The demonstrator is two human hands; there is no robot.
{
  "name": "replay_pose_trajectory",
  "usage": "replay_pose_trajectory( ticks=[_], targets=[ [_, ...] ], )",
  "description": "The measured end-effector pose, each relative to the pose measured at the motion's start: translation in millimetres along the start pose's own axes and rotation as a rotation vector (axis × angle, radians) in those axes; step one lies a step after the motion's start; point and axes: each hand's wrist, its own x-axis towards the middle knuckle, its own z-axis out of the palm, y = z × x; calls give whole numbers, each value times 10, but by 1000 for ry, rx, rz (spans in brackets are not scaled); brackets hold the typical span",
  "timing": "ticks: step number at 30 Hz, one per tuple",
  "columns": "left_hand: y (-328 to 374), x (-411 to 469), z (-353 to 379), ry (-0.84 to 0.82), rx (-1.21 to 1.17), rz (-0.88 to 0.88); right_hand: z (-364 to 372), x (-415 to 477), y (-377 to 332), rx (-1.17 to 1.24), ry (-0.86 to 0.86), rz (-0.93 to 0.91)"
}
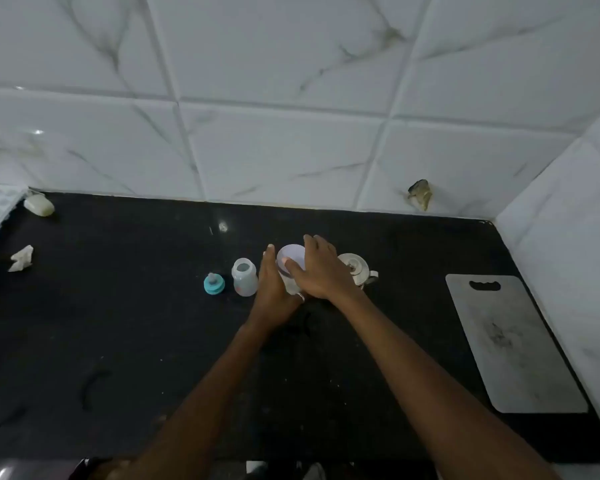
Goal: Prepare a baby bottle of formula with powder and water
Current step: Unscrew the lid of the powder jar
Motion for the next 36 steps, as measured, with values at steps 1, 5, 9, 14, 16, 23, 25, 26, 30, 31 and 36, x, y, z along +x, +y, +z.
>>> replay_pose_trajectory(
  ticks=[1,5,9,14,16,23,25,26,30,31,36],
  targets=[
    [-62,54,23,8,-27,-14,18,53,-24,-4,-13,8],
    [-200,225,51,-21,-57,-68,81,202,-90,-60,-44,76],
    [-360,388,85,-56,-50,-57,180,309,-125,-136,-13,132],
    [-348,466,96,-66,-12,-37,284,406,-117,-169,-7,161],
    [-372,462,79,-47,0,22,287,435,-121,-171,0,165],
    [-374,433,17,18,-140,-1,306,450,-147,-196,-9,151],
    [-390,437,18,22,-165,-2,293,450,-139,-199,-16,140],
    [-398,438,22,25,-168,-2,283,452,-134,-196,-19,135],
    [-413,443,30,25,-187,-8,252,466,-117,-195,-25,111],
    [-409,445,24,27,-191,-12,247,470,-112,-194,-30,104],
    [-403,434,8,33,-238,15,235,472,-69,-173,-36,70]
  ],
)
